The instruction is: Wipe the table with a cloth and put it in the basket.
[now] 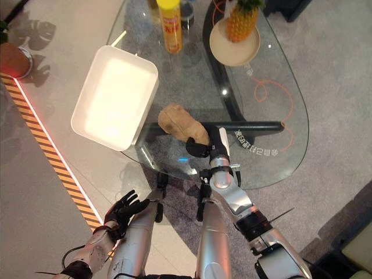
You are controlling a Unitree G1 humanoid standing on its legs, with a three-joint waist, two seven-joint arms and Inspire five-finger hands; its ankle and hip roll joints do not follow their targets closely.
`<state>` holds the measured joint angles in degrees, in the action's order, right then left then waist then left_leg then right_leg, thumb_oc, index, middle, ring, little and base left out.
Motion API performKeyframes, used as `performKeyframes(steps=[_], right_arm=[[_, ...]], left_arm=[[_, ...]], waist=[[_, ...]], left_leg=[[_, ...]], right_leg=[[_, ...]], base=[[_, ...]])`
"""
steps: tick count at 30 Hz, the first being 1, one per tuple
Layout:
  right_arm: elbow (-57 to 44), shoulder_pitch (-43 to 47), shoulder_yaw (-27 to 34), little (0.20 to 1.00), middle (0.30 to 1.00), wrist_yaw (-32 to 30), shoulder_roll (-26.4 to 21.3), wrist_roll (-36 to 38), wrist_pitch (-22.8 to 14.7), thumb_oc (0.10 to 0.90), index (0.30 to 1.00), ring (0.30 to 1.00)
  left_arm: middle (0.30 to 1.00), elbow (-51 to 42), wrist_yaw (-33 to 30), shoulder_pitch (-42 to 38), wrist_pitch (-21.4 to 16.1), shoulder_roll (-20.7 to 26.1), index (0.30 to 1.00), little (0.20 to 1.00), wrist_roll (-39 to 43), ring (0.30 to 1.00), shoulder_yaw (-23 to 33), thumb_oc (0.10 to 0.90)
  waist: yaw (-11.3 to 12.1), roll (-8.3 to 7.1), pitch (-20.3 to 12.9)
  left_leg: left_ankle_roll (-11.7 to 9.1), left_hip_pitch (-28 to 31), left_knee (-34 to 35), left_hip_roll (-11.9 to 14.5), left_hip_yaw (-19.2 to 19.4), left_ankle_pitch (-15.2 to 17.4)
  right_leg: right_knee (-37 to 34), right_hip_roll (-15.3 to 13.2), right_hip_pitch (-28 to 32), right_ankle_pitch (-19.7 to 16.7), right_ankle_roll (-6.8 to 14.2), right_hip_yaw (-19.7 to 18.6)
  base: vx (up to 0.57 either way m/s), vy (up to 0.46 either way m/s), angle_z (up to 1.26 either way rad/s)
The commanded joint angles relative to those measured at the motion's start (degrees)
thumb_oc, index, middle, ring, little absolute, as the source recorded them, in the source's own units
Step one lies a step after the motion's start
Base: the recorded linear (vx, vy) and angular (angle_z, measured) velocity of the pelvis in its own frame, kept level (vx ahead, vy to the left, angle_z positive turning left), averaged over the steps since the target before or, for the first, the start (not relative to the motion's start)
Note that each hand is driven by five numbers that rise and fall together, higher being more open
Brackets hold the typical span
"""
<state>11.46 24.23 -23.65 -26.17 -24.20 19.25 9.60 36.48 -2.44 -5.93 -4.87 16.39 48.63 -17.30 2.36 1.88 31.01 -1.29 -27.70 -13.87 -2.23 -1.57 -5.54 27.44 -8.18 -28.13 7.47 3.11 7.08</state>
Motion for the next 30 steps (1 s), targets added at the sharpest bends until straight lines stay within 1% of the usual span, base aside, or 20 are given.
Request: performKeyframes(steps=[1, 2, 3, 4, 6, 7, 9, 12, 13, 14, 15, 17, 18, 19, 21, 22, 24, 27, 28, 30], right_arm=[[-7.5, 1.2, 4.9, 0.2, 0.3, 1.1, -0.1, 0.3, -10.1, 0.1, 0.3, 0.3], [-7.7, 0.4, 5.6, 0.2, 0.3, 0.9, -0.3, 0.1, -10.8, 0.1, 0.3, 0.3], [-7.8, 0.3, 5.7, 0.2, 0.3, 0.9, -0.4, 0.1, -11.0, 0.1, 0.3, 0.3], [-8.2, -0.6, 6.4, 0.2, 0.3, 0.6, -0.7, 0.2, -11.5, 0.1, 0.3, 0.3], [-9.3, -1.7, 7.3, 0.2, 0.3, 0.5, -1.4, 0.6, -12.1, 0.1, 0.3, 0.3], [-9.3, -1.9, 7.4, 0.2, 0.3, 0.5, -1.5, 0.7, -12.2, 0.1, 0.3, 0.3], [-11.3, -4.8, 8.9, 0.2, 0.3, 1.0, -2.2, 1.9, -14.5, 0.1, 0.3, 0.3], [-12.3, -5.7, 9.2, 0.2, 0.3, 1.3, -2.3, 2.4, -15.1, 0.1, 0.3, 0.3], [-14.0, -7.2, 10.2, 0.2, 0.3, 2.7, -2.6, 3.9, -16.5, 0.1, 0.3, 0.3], [-14.5, -7.7, 10.4, 0.2, 0.3, 3.2, -2.7, 4.2, -16.9, 0.1, 0.3, 0.3], [-16.3, -9.0, 10.9, 0.2, 0.3, 4.9, -3.0, 5.5, -18.1, 0.1, 0.3, 0.3], [-17.9, -10.3, 11.2, 0.2, 0.3, 7.4, -3.3, 6.4, -20.0, 0.1, 0.3, 0.3], [-19.1, -10.8, 11.2, 0.2, 0.3, 9.0, -3.6, 7.0, -21.1, 0.1, 0.3, 0.3], [-19.9, -11.0, 11.2, 0.2, 0.3, 9.7, -3.8, 7.0, -21.4, 0.1, 0.3, 0.3], [-21.8, -11.9, 11.5, 0.2, 0.3, 11.1, -4.5, 7.4, -22.2, 0.1, 0.3, 0.3], [-22.0, -12.2, 11.6, 0.2, 0.3, 11.4, -4.7, 7.6, -22.4, 0.1, 0.3, 0.3], [-22.8, -13.0, 11.7, 0.2, 0.3, 12.5, -5.3, 8.2, -23.6, 0.1, 0.3, 0.3], [-24.4, -13.7, 11.4, 0.2, 0.3, 14.4, -5.6, 9.9, -25.0, 0.1, 0.3, 0.3], [-24.4, -13.7, 11.4, 0.2, 0.3, 14.4, -5.6, 9.9, -25.0, 0.1, 0.3, 0.3], [-24.9, -13.7, 11.1, 0.2, 0.3, 16.3, -5.7, 10.8, -25.6, 0.1, 0.3, 0.3]], left_arm=[[0.9, -8.8, 0.8, 5.0, 1.6, 2.3, 0.9, 0.9, 2.7, 0.9, 0.6, 0.8], [0.9, -11.8, 0.2, 5.4, 2.2, 3.1, 0.9, 0.9, 3.2, 0.9, 0.4, 0.8], [0.9, -12.4, -0.1, 5.5, 2.1, 3.3, 0.9, 0.9, 2.8, 0.9, 0.4, 0.8], [0.9, -15.6, -2.2, 6.0, 1.8, 4.5, 0.9, 0.9, 1.3, 0.9, 0.4, 0.8], [0.9, -20.3, -3.2, 6.5, 3.1, 5.8, 0.9, 0.9, 2.5, 0.9, 0.6, 0.8], [0.9, -20.9, -3.4, 6.6, 3.3, 5.9, 0.9, 0.9, 2.6, 0.9, 0.7, 0.8], [0.9, -27.1, -3.5, 8.0, 4.3, 7.3, 0.9, 0.9, 5.6, 0.9, 1.7, 0.8], [0.9, -28.4, -3.0, 8.4, 4.4, 7.4, 0.9, 0.9, 6.5, 0.9, 2.0, 0.8], [0.9, -31.5, -2.0, 9.0, 5.0, 7.6, 0.9, 0.9, 9.9, 0.9, 2.6, 0.8], [0.9, -32.3, -1.7, 9.1, 5.1, 7.6, 0.9, 0.9, 10.6, 0.9, 2.7, 0.8], [0.9, -34.8, -1.0, 9.4, 5.5, 7.7, 0.9, 0.9, 12.4, 0.9, 2.9, 0.8], [0.9, -36.2, -0.3, 9.4, 5.7, 8.0, 0.9, 0.9, 13.6, 0.9, 2.5, 0.8], [0.9, -36.4, 0.8, 9.3, 5.8, 8.1, 0.9, 0.9, 14.9, 0.9, 2.2, 0.8], [0.9, -36.5, 2.5, 9.2, 6.1, 8.0, 0.9, 0.9, 16.3, 0.9, 2.3, 0.8], [0.9, -37.3, 7.8, 9.5, 7.7, 7.6, 0.9, 0.9, 19.9, 0.9, 2.4, 0.8], [0.9, -37.7, 8.4, 9.6, 7.9, 7.6, 0.9, 0.9, 20.6, 0.9, 2.4, 0.8], [0.9, -38.5, 12.1, 10.1, 7.6, 7.8, 0.9, 0.9, 22.9, 0.9, 1.7, 0.8], [0.9, -39.3, 15.9, 10.3, 6.3, 8.1, 0.9, 0.9, 24.9, 0.9, 1.0, 0.8], [0.9, -39.3, 15.9, 10.3, 6.3, 8.1, 0.9, 0.9, 24.9, 0.9, 1.0, 0.8], [0.9, -39.2, 18.5, 10.0, 6.2, 8.0, 0.9, 0.9, 27.4, 0.9, 1.0, 0.8]], waist=[[0.5, -0.21, -1.2], [0.5, -0.07, -1.2], [0.5, -0.05, -1.2], [0.5, 0.06, -1.2], [0.5, 0.19, -1.2], [0.5, 0.21, -1.2], [0.4, 0.23, -1.2], [0.3, 0.14, -1.2], [0.2, -0.07, -1.2], [0.1, -0.12, -1.2], [0.0, -0.31, -1.2], [-0.2, -0.58, -1.2], [-0.4, -0.79, -1.2], [-0.5, -0.98, -1.2], [-0.7, -1.24, -1.2], [-0.8, -1.27, -1.2], [-1.0, -1.38, -1.2], [-1.4, -1.6, -1.2], [-1.4, -1.6, -1.2], [-1.6, -1.78, -1.2]], left_leg=[[3.4, 2.3, -8.0, -3.4, 4.1, 10.5], [3.5, 2.4, -8.2, -3.5, 4.0, 10.5], [3.5, 2.3, -8.2, -3.5, 3.9, 10.5], [3.6, 2.0, -8.6, -3.6, 3.8, 10.5], [3.7, 1.8, -8.6, -3.6, 3.7, 10.4], [3.8, 1.8, -8.6, -3.6, 3.7, 10.3], [4.2, 1.6, -8.5, -3.7, 3.9, 10.2], [4.2, 1.3, -8.6, -3.7, 4.0, 10.2], [4.4, 0.5, -9.1, -3.6, 4.4, 10.2], [4.5, 0.3, -9.2, -3.6, 4.4, 10.2], [4.6, -0.2, -9.4, -3.6, 4.6, 10.2], [4.7, -0.6, -9.6, -3.5, 4.7, 10.1], [4.8, -0.9, -9.7, -3.5, 4.9, 10.1], [4.8, -1.0, -9.8, -3.4, 5.0, 10.0], [4.8, -1.4, -10.0, -3.3, 5.3, 10.1], [4.8, -1.4, -10.0, -3.3, 5.4, 10.1], [4.9, -1.6, -10.2, -3.1, 5.8, 10.3], [5.0, -2.2, -10.5, -3.0, 6.2, 10.4], [5.0, -2.2, -10.5, -3.0, 6.2, 10.4], [5.0, -2.5, -10.8, -2.8, 6.4, 10.5]], right_leg=[[-7.4, 3.5, 2.2, -5.5, -1.3, 2.5], [-7.4, 3.4, 2.5, -5.5, -1.4, 2.7], [-7.3, 3.4, 2.5, -5.5, -1.4, 2.7], [-7.1, 3.4, 2.4, -5.5, -1.5, 2.7], [-7.0, 3.5, 2.3, -5.4, -1.5, 2.7], [-7.0, 3.6, 2.3, -5.4, -1.5, 2.7], [-6.9, 4.0, 2.0, -5.5, -1.5, 2.4], [-6.9, 4.1, 1.8, -5.5, -1.6, 2.4], [-6.8, 4.2, 1.3, -5.6, -1.7, 2.3], [-6.8, 4.2, 1.2, -5.6, -1.7, 2.2], [-6.7, 4.4, 0.9, -5.7, -1.7, 2.0], [-6.7, 4.6, 0.6, -5.8, -1.6, 1.7], [-6.6, 4.8, 0.3, -6.0, -1.6, 1.4], [-6.6, 4.8, 0.2, -6.1, -1.5, 1.3], [-6.7, 4.8, 0.0, -6.2, -1.4, 1.2], [-6.8, 4.8, 0.0, -6.2, -1.4, 1.2], [-7.0, 4.8, -0.2, -6.4, -1.4, 1.0], [-7.1, 5.0, -0.6, -6.6, -1.3, 0.3], [-7.1, 5.0, -0.6, -6.6, -1.3, 0.3], [-7.2, 5.0, -0.9, -6.7, -1.2, 0.1]], base=[[-0.01, -0.011, 0.08], [-0.01, -0.002, 0.08], [-0.01, 0.001, 0.07], [0.0, 0.0, 0.0], [0.0, 0.0, 0.0], [0.0, 0.0, 0.0], [0.0, 0.0, 0.0], [0.0, 0.0, 0.0], [0.0, 0.0, 0.0], [0.0, 0.0, 0.0], [0.0, 0.0, 0.0], [0.01, -0.016, 0.0], [0.02, -0.031, 0.0], [0.0, 0.0, 0.0], [0.0, 0.0, 0.0], [0.0, 0.0, 0.0], [0.0, 0.0, 0.0], [0.01, 0.004, -0.02], [0.0, 0.004, -0.06], [0.01, 0.006, -0.11]])
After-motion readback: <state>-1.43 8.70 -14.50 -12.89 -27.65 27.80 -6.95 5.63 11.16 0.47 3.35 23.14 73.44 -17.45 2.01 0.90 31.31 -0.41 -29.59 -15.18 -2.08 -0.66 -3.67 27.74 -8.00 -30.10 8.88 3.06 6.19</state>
